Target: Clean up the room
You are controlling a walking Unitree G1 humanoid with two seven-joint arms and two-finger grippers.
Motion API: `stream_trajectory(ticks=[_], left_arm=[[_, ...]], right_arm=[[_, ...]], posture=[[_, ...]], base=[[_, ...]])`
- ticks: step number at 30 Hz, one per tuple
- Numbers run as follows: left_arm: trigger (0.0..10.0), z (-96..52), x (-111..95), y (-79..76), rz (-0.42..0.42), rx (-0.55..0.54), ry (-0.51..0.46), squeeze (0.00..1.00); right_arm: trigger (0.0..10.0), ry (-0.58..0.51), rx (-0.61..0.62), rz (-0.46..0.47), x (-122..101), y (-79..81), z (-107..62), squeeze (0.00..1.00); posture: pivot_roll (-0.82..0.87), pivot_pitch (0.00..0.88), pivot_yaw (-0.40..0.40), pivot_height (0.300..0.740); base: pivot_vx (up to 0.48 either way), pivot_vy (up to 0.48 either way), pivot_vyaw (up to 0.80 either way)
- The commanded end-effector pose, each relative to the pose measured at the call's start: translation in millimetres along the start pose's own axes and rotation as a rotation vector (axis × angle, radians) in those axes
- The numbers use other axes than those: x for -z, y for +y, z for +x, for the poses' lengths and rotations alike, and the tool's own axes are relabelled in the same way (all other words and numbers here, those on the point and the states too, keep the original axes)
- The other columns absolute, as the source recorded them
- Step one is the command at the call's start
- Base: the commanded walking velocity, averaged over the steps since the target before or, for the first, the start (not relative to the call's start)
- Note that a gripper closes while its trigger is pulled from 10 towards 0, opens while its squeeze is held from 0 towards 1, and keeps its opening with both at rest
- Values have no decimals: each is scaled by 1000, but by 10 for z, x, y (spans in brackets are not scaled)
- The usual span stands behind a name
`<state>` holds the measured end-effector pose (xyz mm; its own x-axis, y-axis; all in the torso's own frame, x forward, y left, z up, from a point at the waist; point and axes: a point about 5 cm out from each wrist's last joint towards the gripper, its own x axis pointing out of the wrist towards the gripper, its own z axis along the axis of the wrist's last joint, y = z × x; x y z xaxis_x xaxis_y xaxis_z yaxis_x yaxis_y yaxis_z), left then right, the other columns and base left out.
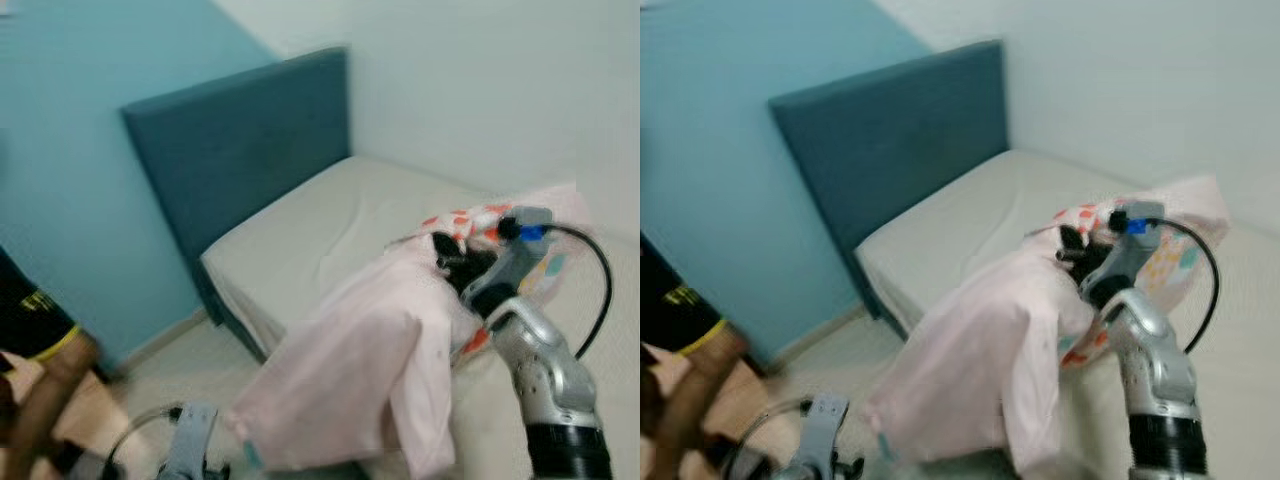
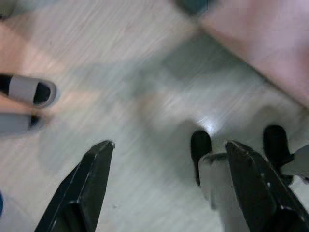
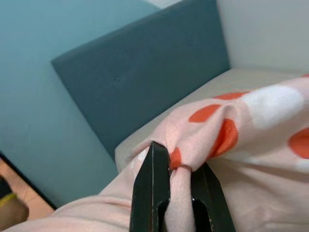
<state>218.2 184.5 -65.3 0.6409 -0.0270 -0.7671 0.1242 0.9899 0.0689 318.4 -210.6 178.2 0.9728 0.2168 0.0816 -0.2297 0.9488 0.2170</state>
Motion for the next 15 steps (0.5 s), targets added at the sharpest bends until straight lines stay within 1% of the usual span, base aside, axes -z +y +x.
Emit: stream_trajectory(ticks=[1,9,15], left_arm=[[10000,-5,-2,63,-5,-31,3,0],[10000,-6,2,58,2,-32,2,0],[10000,-20,76,66,9,-34,23,0]], right_arm=[[10000,-101,-69,-36,-199,145,54,0],[10000,-90,-79,-42,-166,163,50,0],[10000,-78,-81,-58,-136,173,49,0]], posture=[[-48,0,47,712],[-49,0,44,712],[-52,0,44,712]], base=[[0,0,781],[0,0,781],[0,0,781]])
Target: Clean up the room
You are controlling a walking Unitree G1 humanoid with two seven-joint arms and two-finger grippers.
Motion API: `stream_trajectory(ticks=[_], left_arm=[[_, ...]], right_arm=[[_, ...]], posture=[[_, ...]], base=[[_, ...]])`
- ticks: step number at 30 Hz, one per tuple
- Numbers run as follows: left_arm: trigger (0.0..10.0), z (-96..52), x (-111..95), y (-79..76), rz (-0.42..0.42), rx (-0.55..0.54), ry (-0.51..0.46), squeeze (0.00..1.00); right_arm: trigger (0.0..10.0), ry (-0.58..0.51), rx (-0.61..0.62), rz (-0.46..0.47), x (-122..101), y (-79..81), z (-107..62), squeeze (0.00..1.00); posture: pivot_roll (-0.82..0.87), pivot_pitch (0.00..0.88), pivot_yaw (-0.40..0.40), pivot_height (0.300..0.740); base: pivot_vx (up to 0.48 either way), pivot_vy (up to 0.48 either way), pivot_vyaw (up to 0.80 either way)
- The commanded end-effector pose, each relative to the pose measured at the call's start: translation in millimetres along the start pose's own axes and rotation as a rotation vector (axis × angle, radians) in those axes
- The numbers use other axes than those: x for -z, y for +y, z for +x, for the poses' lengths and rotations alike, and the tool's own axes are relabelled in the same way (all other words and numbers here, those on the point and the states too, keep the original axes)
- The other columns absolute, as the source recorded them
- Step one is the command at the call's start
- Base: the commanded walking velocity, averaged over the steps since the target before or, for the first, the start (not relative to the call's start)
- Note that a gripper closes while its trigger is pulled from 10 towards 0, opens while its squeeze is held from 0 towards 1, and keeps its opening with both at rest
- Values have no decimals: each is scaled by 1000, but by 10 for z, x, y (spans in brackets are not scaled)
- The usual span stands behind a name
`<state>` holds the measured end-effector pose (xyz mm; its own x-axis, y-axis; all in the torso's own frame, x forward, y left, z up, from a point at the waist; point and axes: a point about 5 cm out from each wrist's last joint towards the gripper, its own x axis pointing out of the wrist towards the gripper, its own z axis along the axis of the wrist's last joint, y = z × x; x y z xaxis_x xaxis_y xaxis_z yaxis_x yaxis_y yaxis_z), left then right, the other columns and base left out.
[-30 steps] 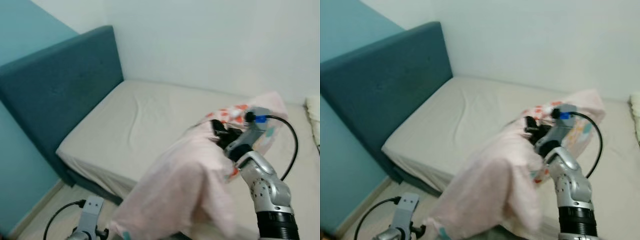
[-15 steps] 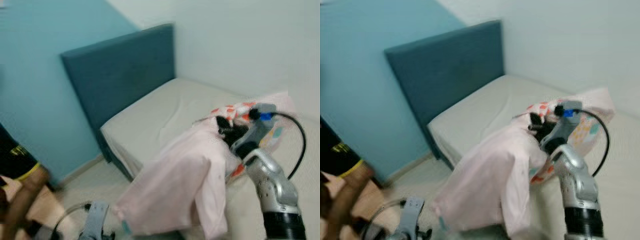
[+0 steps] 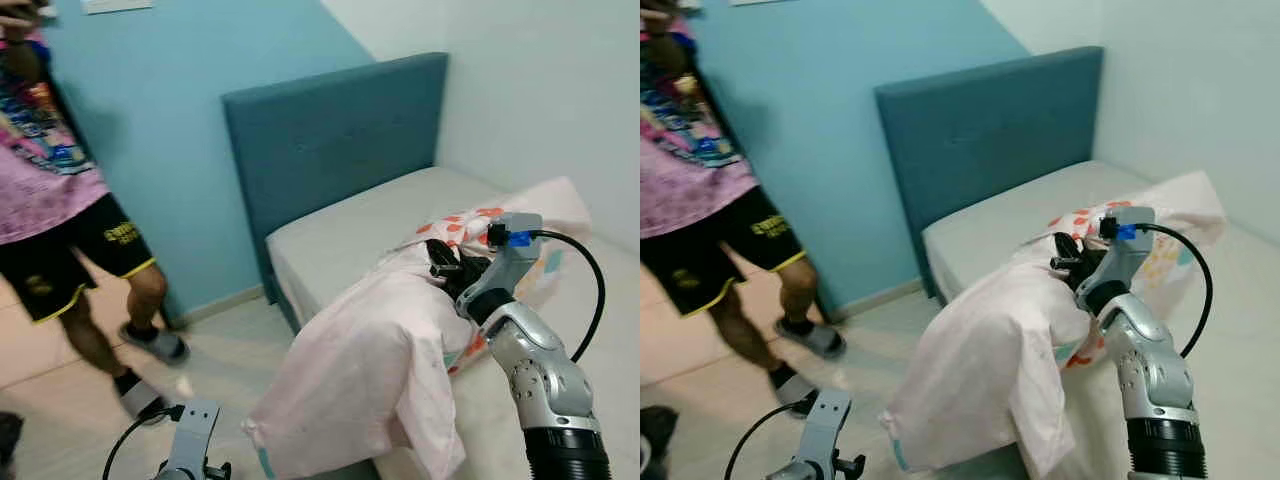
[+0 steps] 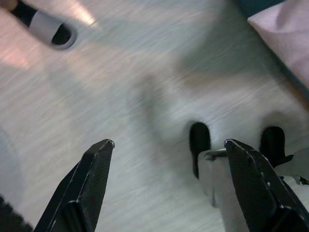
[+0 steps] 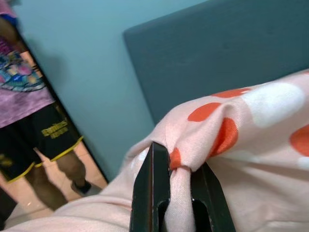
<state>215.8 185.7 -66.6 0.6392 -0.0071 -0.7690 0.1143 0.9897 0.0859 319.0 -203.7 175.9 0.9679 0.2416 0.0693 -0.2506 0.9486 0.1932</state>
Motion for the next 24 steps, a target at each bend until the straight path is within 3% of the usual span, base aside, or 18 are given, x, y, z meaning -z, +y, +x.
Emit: stream_trajectory(ticks=[1,5,8,12,15,24], left_arm=[[10000,-13,48,58,6,-15,18,0],[10000,-13,48,54,4,-10,17,0],[10000,-8,16,35,3,13,2,0],[10000,5,-52,2,12,32,-22,0],[10000,12,-93,-15,8,38,-35,0],[10000,14,-101,-26,3,40,-39,0]], right_arm=[[10000,-95,-58,-36,-177,109,29,0],[10000,-92,-44,-44,-167,89,25,0],[10000,-114,59,-67,-199,-30,26,0],[10000,-116,237,-104,-240,-265,2,0],[10000,-119,286,-127,-269,-329,-17,0],[10000,-121,281,-147,-273,-309,-13,0]], posture=[[-52,0,44,712],[-52,0,42,712],[-53,0,41,712],[-54,0,40,712],[-54,0,38,712],[-53,0,38,712]], base=[[0,0,781],[0,0,781],[0,0,781],[433,0,0],[480,0,0],[480,0,0]])
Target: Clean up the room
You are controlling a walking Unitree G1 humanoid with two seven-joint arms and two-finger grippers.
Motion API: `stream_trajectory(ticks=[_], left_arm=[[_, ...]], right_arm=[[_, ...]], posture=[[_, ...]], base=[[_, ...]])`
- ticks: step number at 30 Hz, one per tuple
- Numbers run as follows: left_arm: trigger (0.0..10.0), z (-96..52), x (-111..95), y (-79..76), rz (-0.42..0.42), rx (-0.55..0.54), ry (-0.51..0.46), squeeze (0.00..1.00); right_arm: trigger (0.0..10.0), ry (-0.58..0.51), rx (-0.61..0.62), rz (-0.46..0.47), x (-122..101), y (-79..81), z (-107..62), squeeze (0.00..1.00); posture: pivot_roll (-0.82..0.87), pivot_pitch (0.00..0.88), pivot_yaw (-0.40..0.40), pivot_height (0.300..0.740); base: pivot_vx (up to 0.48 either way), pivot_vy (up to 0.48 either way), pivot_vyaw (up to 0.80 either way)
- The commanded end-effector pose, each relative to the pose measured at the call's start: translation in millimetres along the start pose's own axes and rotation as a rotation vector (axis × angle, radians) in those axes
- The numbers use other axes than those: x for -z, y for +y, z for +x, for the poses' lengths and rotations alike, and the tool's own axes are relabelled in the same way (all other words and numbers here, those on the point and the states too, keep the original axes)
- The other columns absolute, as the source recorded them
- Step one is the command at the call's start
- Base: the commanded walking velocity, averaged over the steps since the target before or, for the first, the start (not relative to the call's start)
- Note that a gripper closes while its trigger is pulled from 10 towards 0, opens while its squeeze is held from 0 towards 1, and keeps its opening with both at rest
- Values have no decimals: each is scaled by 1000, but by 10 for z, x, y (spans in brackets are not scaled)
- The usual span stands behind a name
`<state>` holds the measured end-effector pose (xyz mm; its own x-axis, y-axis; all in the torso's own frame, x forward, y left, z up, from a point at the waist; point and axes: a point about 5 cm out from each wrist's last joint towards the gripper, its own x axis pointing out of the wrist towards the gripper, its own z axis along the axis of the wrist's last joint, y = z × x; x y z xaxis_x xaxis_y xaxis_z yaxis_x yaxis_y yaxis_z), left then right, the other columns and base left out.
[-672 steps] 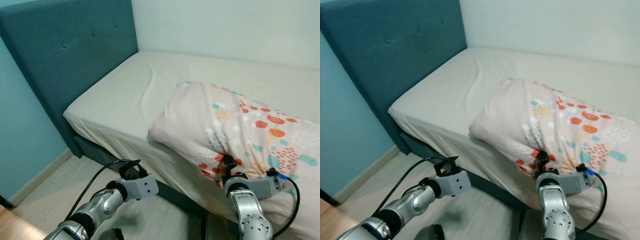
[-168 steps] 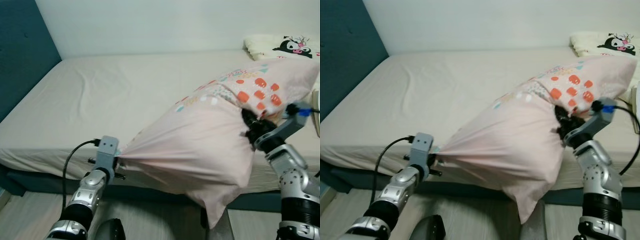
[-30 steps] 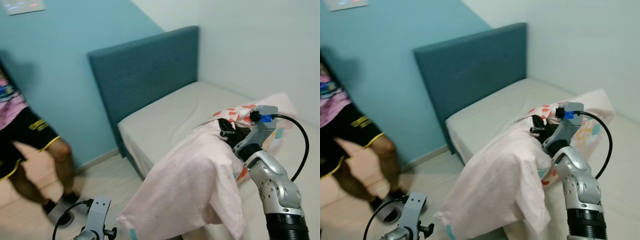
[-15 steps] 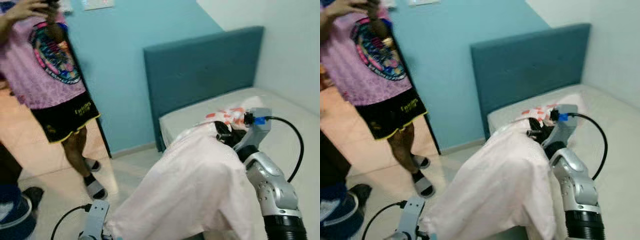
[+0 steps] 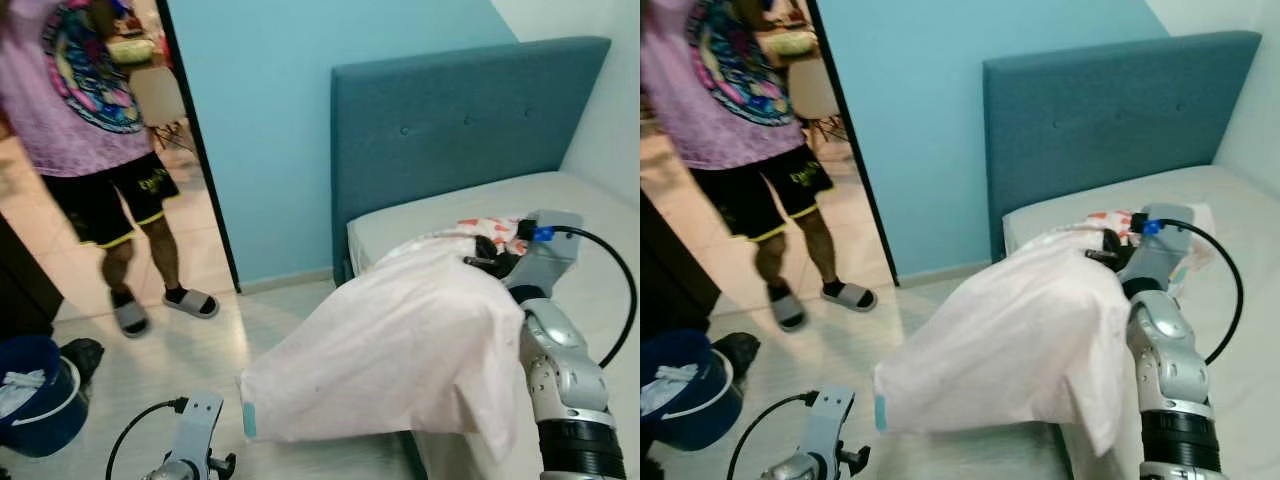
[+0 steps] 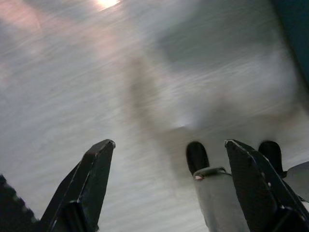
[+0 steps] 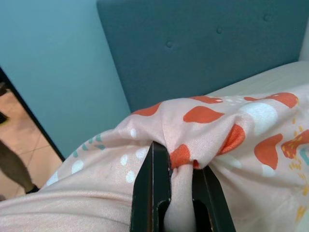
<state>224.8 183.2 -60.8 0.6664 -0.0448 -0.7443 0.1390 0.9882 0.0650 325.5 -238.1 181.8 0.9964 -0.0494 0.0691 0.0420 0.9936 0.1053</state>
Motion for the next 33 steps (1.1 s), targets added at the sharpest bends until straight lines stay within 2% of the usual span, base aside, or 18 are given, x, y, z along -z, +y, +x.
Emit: stream_trajectory(ticks=[1,18,22,26,27,33], left_arm=[[10000,0,11,-16,-4,8,3,0],[10000,1,5,-18,2,10,1,0],[10000,8,-18,-45,5,18,-6,0],[10000,9,-20,-48,5,19,-7,0],[10000,8,-19,-49,5,20,-8,0],[10000,8,-18,-51,4,22,-8,0]], right_arm=[[10000,-82,-7,-28,-145,15,8,0],[10000,-111,13,-50,-197,12,35,0],[10000,-158,78,-93,-317,-110,35,0],[10000,-170,94,-100,-351,-142,36,0],[10000,-197,117,-123,-429,-198,36,0],[10000,-227,144,-159,-528,-252,38,0]], posture=[[-53,0,38,712],[-49,0,39,712],[-49,0,39,712],[-49,0,39,712],[-49,0,39,712],[-49,0,39,712]], base=[[480,0,0],[480,0,0],[480,0,0],[480,0,0],[480,0,0],[480,0,0]])
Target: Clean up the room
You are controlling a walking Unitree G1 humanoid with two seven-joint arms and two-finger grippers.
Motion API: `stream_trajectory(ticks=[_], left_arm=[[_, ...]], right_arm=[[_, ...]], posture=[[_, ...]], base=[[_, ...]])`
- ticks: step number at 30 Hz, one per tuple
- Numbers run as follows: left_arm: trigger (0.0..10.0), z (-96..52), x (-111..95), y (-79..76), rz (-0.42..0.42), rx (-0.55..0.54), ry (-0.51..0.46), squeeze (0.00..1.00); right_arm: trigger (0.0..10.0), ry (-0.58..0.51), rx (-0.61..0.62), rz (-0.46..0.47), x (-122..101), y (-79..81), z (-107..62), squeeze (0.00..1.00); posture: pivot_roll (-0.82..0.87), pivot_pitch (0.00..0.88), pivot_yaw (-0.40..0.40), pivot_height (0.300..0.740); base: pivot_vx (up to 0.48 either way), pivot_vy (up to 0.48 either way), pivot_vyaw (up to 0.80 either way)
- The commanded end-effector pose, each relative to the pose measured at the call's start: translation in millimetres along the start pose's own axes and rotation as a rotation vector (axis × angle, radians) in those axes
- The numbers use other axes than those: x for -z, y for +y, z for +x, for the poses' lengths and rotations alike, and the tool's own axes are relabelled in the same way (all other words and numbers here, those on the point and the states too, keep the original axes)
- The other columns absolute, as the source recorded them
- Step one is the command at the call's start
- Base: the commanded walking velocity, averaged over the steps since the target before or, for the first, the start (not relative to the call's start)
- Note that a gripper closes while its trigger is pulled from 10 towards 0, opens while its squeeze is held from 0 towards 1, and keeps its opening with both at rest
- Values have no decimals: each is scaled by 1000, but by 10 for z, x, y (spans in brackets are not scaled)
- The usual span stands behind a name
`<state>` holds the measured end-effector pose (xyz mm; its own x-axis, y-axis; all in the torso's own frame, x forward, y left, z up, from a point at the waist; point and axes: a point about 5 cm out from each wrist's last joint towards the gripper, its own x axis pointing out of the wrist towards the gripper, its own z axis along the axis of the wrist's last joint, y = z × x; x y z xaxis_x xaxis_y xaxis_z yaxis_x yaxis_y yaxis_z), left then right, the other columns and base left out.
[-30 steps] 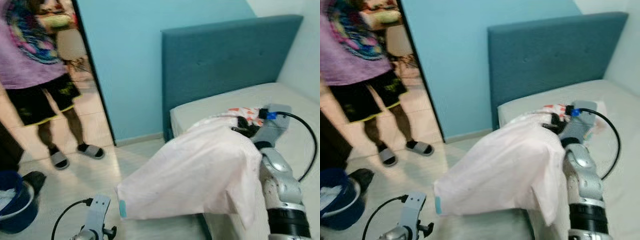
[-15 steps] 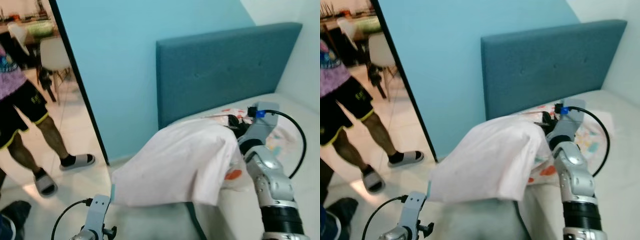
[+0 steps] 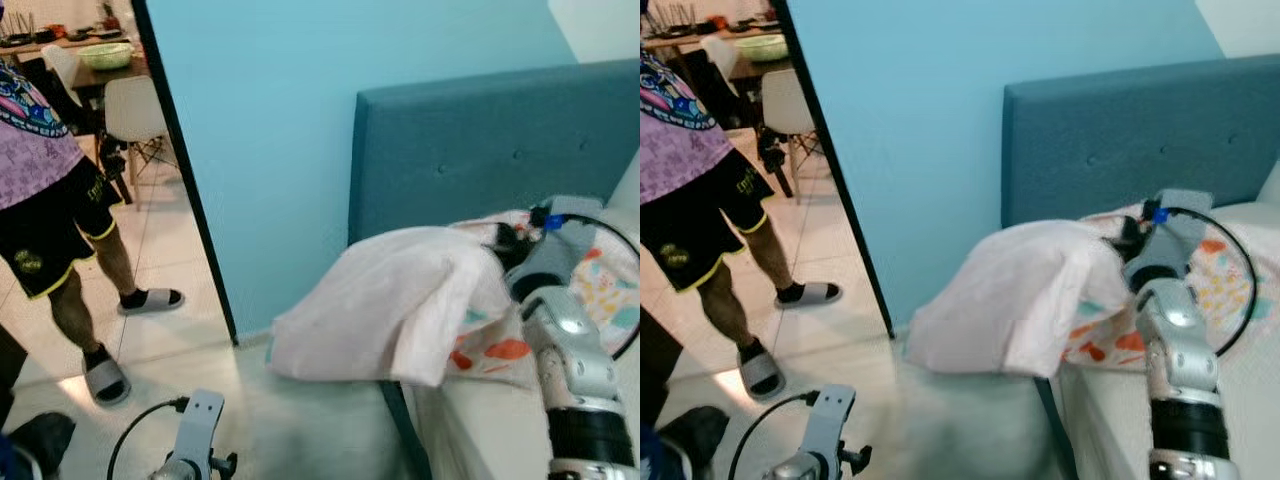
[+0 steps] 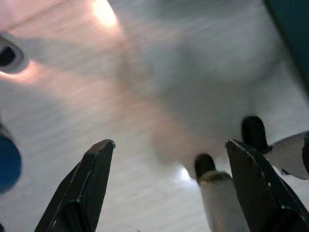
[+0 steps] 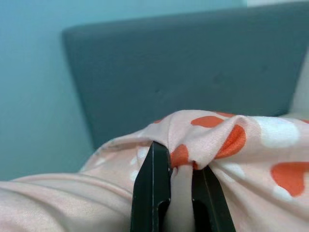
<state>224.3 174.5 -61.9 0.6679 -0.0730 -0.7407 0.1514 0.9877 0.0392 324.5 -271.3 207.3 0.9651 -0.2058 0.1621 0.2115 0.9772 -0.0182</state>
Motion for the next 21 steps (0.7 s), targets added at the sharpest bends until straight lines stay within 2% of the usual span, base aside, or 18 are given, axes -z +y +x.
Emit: stream_trajectory(ticks=[1,3,21], left_arm=[[10000,-1,-16,32,12,-4,0,0],[10000,0,-16,30,11,-4,0,0],[10000,1,-29,35,10,-4,-6,0]], right_arm=[[10000,-114,0,-28,-237,18,41,0],[10000,-110,1,-34,-234,18,43,0],[10000,-103,24,-34,-210,11,42,0]], posture=[[-53,0,38,712],[-53,0,38,712],[-50,0,38,712]], base=[[480,0,0],[480,0,0],[480,0,-775]])
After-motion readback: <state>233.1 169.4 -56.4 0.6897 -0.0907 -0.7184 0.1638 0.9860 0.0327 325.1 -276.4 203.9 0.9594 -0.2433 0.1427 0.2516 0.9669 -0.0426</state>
